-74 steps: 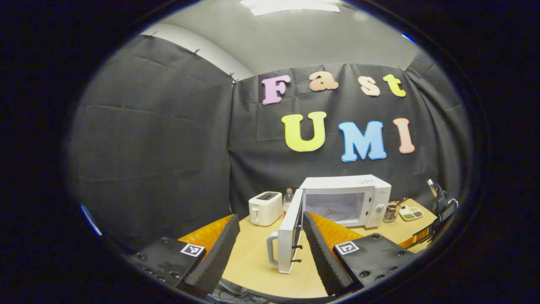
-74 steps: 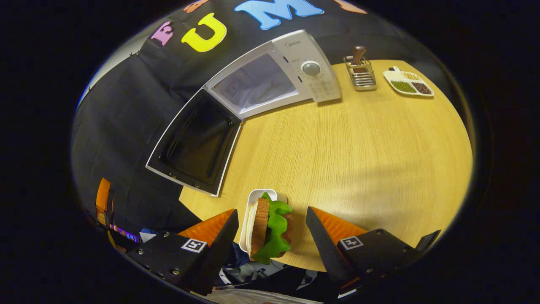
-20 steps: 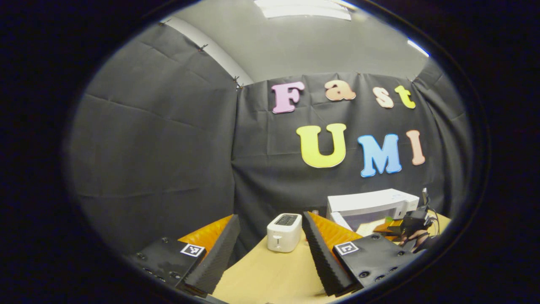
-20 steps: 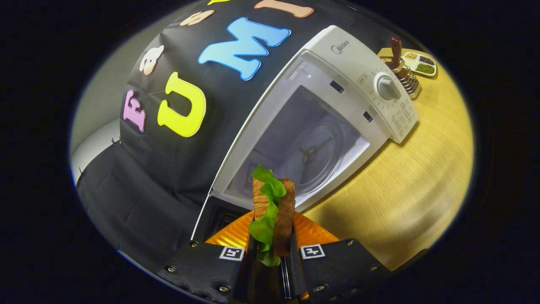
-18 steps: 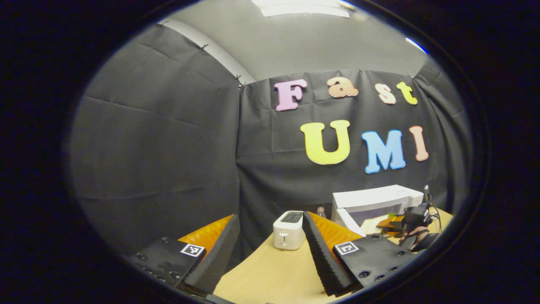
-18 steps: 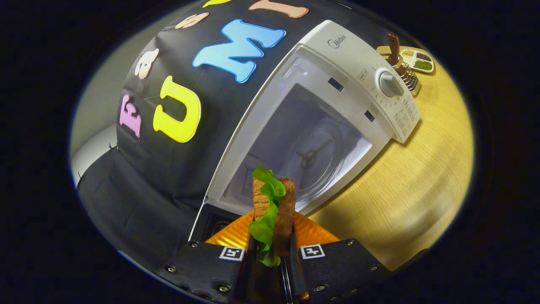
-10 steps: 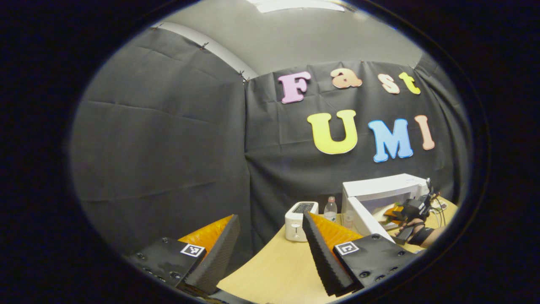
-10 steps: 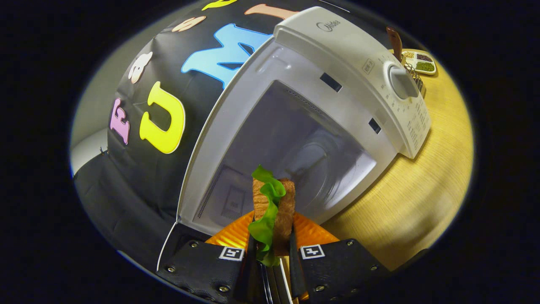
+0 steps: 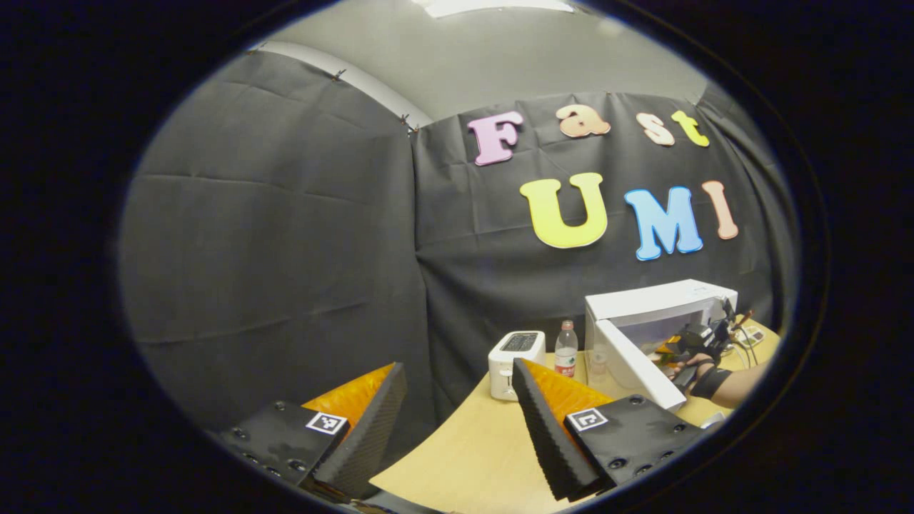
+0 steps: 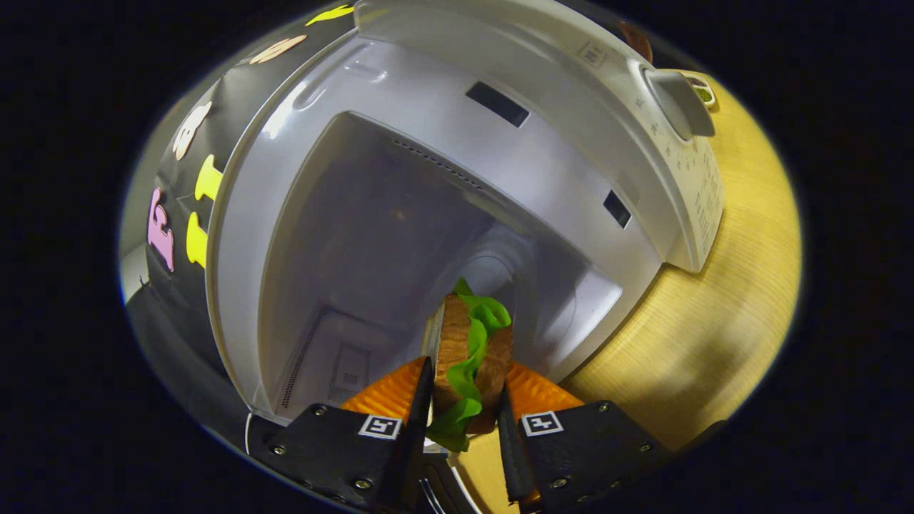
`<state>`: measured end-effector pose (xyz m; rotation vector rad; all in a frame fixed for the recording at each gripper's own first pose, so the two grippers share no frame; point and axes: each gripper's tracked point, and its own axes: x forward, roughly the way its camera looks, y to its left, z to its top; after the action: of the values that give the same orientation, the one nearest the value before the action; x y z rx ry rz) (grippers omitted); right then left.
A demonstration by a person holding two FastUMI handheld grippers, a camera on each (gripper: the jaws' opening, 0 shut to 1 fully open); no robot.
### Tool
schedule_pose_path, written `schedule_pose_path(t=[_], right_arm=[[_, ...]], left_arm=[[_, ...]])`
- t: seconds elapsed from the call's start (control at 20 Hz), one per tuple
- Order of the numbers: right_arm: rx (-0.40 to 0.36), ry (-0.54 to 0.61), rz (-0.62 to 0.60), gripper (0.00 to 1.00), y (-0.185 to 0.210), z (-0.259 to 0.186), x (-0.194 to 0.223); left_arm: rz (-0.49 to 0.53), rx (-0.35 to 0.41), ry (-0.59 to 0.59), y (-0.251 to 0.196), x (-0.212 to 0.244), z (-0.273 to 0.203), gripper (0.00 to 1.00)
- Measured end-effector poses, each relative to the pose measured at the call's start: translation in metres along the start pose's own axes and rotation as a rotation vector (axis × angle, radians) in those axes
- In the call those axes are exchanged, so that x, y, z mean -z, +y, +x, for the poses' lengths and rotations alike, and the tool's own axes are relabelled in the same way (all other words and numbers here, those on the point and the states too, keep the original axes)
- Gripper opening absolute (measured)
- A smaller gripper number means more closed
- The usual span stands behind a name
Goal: Open the microwave oven with the left hand, put the food in, and close the microwave oven.
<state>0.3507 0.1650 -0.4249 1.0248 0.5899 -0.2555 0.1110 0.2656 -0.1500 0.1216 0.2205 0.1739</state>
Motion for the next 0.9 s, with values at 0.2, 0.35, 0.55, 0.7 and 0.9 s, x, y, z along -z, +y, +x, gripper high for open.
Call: schedule_pose_path(t=[0.2,0.35,0.55,0.7,0.9], right_arm=[[0.101,-0.02,-0.123,0.75,-0.017,-0.006,-0.015],[0.157,-0.038,-0.239,0.98,-0.027,-0.018,-0.026],[0.171,-0.032,-0.336,0.98,-0.033,-0.049,-0.039],[0.145,-0.057,-0.424,0.98,-0.029,-0.083,-0.059],[0.095,-0.118,-0.543,0.98,-0.018,-0.138,-0.085]], left_arm=[[-0.021,0.008,-0.009,-0.007,-0.001,0.009,0.96],[-0.025,0.028,-0.007,-0.018,0.003,0.01,0.96],[-0.032,0.069,0.006,-0.037,0.016,0.016,0.96],[-0.047,0.105,0.02,-0.053,0.029,0.025,0.96],[-0.08,0.148,0.057,-0.075,0.053,0.04,0.96]])
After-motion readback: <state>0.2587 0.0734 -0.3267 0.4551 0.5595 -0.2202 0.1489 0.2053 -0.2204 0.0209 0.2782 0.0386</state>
